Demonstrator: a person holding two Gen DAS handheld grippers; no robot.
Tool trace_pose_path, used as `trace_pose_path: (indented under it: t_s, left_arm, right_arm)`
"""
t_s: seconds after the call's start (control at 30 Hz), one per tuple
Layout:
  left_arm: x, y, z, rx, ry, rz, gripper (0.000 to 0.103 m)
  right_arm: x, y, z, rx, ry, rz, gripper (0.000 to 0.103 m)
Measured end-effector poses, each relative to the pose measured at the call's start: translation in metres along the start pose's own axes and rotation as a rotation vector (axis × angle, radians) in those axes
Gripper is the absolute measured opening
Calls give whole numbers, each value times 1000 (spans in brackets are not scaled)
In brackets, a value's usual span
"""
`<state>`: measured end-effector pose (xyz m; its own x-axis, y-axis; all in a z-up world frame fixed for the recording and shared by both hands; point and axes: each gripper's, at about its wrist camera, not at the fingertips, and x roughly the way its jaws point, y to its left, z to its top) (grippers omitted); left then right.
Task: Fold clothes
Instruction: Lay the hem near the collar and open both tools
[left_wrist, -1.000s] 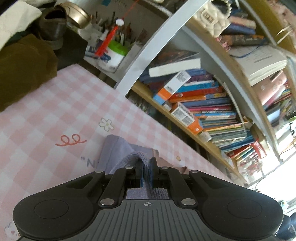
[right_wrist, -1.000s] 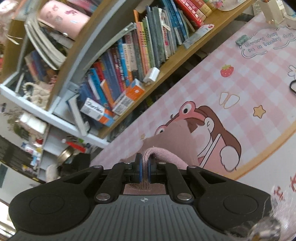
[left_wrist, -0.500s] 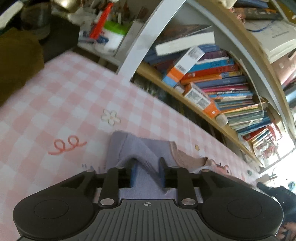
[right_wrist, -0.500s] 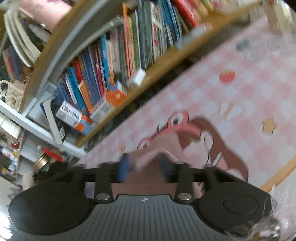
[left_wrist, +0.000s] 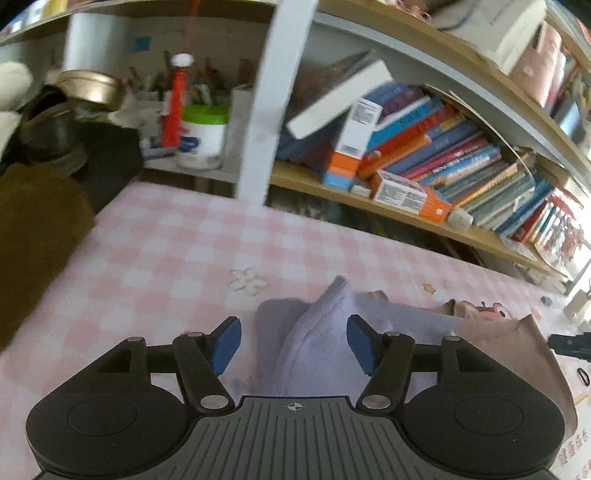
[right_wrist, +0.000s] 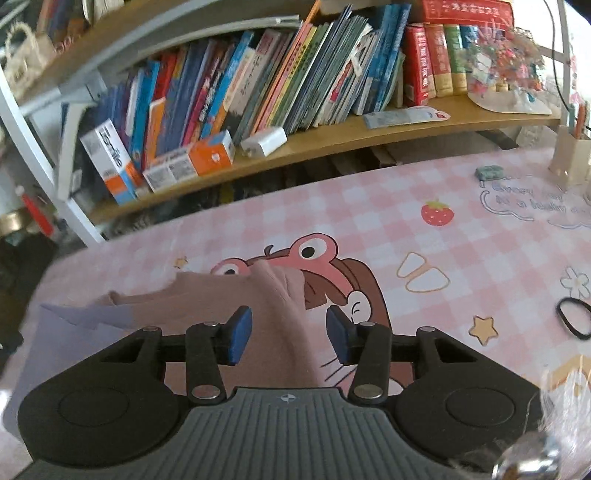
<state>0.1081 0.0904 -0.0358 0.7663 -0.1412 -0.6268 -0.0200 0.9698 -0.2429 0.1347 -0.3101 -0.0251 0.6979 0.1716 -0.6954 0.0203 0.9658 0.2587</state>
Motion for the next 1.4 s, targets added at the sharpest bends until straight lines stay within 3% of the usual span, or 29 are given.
trace_pose_path:
  t_s: [0.1, 0.13, 0.17, 0.2, 0.3, 0.37, 0.43, 0.5, 0.6, 0.73, 0.8, 0.87, 1.0, 1.4]
  left_arm:
    - [18, -12, 4, 67, 13, -9, 62]
    - [26, -16, 6, 99, 30, -1, 58]
    - [33, -19, 6, 126, 48, -3, 36]
    - [38, -22, 6, 149, 70, -4, 3]
    - [18, -13, 9, 81, -16, -30, 4]
    - [12, -1, 12, -2, -31, -24, 4]
    - [26, 5, 10, -20, 16, -1, 4]
    - [41, 3, 6, 6, 60, 24, 4]
    - [52, -1, 0, 34, 91, 59, 5]
    - [47, 0, 1, 35, 97, 49, 10]
    - [39, 3, 2, 31, 88, 30, 14]
    - [23, 3, 0, 36, 64, 30, 18]
    - [-11, 7, -13, -10, 22, 36, 19]
    - [-76, 22, -76, -230, 36, 56, 19]
  right_arm:
    - [17, 7, 3, -35, 12, -30, 40]
    - [22, 9, 4, -49, 18, -33, 32]
    - [27, 10, 5, -62, 30, -31, 23]
    - [29, 12, 6, -74, 36, -29, 6]
    - [15, 13, 7, -97, -14, -27, 5]
    - [0, 9, 7, -57, -80, -9, 5]
    - [6, 6, 8, -36, -73, -10, 5]
    - [29, 4, 6, -36, -9, -36, 5]
    - [47, 0, 1, -11, 30, -51, 5]
    - [42, 0, 1, -26, 27, -63, 12]
    - [32, 0, 1, -25, 12, -68, 22]
    - [17, -1, 0, -43, 2, -56, 23]
    - [-14, -3, -18, -82, -4, -43, 23]
    - [-76, -17, -81, -2, 7, -37, 23]
